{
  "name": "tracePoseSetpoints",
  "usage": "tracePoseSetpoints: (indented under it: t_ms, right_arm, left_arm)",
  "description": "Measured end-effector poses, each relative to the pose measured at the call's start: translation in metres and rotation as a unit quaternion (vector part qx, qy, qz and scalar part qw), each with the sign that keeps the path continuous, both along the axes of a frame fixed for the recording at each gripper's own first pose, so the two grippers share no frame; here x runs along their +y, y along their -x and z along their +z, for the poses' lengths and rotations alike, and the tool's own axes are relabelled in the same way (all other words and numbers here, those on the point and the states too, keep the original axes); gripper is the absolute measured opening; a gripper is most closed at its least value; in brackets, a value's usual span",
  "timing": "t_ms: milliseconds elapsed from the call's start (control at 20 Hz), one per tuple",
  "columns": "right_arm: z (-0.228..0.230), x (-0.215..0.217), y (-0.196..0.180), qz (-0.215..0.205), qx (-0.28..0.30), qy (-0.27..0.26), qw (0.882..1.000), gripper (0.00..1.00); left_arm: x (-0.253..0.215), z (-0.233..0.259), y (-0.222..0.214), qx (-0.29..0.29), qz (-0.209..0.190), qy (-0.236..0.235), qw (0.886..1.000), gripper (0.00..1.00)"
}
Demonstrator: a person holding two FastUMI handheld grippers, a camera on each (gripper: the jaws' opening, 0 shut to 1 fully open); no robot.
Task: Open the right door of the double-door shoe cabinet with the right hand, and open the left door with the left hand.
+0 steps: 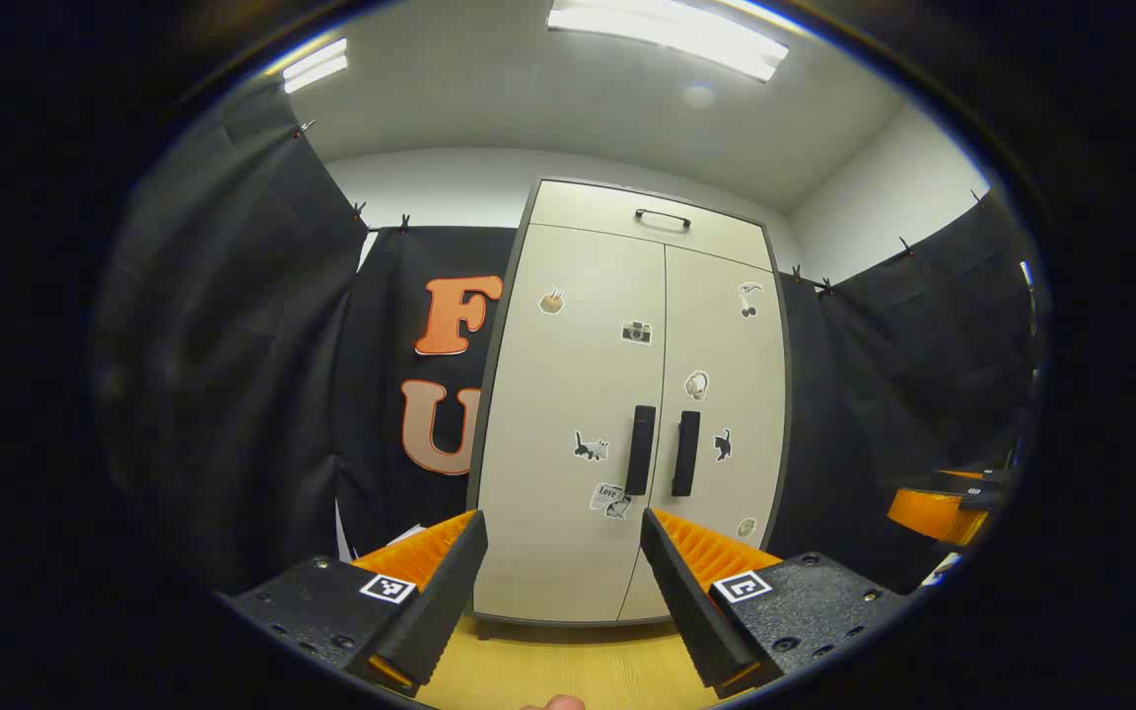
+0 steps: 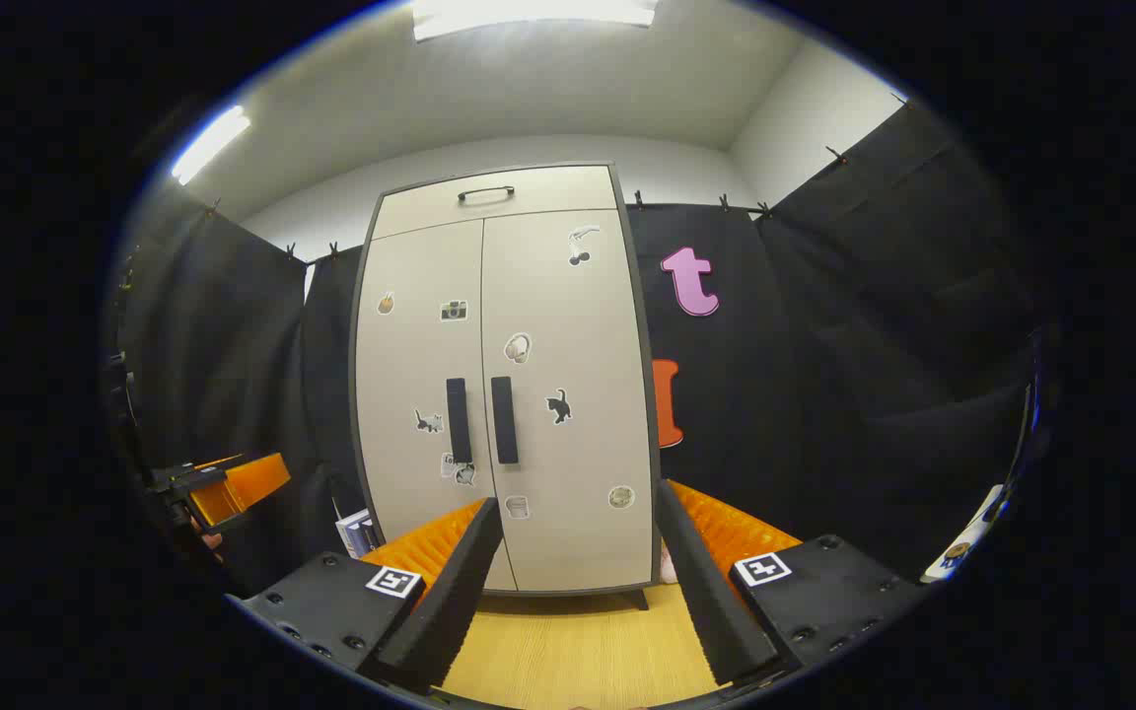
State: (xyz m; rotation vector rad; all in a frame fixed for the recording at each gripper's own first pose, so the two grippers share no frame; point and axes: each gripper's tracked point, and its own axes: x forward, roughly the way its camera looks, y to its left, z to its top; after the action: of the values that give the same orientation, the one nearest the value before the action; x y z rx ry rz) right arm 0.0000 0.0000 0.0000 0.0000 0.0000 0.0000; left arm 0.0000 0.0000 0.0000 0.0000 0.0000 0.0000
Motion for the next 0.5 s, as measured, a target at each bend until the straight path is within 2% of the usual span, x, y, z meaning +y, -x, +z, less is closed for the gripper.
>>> tracePoseSetpoints:
  t_ms: [50, 250, 450, 500]
  right_arm:
    - [0.0009, 0.0008, -0.0003, -0.001, -0.001, 0.001, 1.0, 0.99]
    - [0.0095, 0.0049, 0.0042, -0.002, -0.021, -0.013, 1.0, 1.0]
    - [0.0015, 0.0061, 0.0028, 0.001, -0.002, -0.01, 1.0, 1.0]
    - [0.0001, 0.0055, 0.0019, -0.001, -0.001, -0.009, 1.0, 0.92]
  left_arm:
    - [0.0008, -0.0001, 0.0009, 0.001, 0.001, 0.0, 1.0, 0.94]
    - [0.0053, -0.0016, 0.0025, 0.001, 0.004, -0.002, 1.0, 0.94]
    - [0.0081, -0.005, 0.0031, 0.004, 0.005, 0.003, 1.0, 0.94]
    - [0.0099, -0.0048, 0.0035, 0.003, 0.006, 0.001, 1.0, 0.94]
